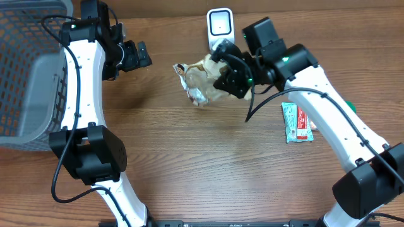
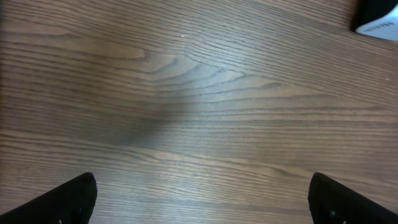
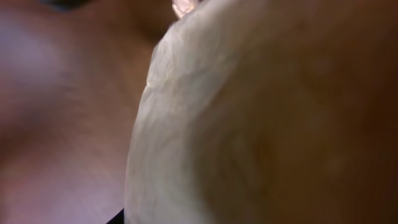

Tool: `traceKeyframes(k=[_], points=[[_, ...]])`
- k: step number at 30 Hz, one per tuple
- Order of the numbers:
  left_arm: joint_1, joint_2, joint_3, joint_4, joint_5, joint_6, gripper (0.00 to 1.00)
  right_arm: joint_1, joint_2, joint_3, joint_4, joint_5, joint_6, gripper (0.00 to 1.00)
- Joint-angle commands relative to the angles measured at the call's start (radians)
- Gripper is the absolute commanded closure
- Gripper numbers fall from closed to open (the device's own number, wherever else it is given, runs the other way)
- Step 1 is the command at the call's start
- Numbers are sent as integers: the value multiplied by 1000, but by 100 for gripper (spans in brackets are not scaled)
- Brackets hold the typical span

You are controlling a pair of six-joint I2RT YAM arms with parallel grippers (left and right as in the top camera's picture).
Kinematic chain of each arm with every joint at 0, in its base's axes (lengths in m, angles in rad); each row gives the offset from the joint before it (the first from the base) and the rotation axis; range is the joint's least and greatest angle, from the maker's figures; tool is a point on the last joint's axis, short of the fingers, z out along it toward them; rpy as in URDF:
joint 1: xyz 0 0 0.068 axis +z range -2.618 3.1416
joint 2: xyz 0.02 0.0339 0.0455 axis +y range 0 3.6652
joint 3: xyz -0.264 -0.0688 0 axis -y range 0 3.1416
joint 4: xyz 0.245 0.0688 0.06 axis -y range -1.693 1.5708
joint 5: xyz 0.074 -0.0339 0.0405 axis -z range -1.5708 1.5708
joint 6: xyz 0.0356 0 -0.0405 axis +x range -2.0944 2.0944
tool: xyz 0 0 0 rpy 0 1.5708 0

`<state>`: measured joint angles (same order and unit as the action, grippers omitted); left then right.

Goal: Scan the item barcode
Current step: 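Raise the Pantree bag with the right gripper to the white scanner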

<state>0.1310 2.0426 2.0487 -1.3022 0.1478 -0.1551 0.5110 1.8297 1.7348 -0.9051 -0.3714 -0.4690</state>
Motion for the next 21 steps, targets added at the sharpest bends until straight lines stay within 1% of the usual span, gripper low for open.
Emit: traceKeyframes(k=[1, 3, 6, 13, 17, 21], points=[[0, 3, 15, 1, -32, -10, 0, 33, -21, 28, 62, 276, -121, 93], [-1, 3, 15, 1, -32, -10, 0, 47, -21, 27, 131, 372, -175, 94], [-1, 4, 15, 1, -32, -10, 0, 55, -21, 27, 257, 466, -231, 94], [-1, 3, 15, 1, -32, -10, 0, 55, -11, 26, 484, 508, -282, 94], [0, 4, 15, 1, -32, -10, 0, 55, 28, 26, 613, 584, -369, 94], [-1, 3, 15, 1, -32, -10, 0, 54, 82, 26, 737, 662, -426, 94]])
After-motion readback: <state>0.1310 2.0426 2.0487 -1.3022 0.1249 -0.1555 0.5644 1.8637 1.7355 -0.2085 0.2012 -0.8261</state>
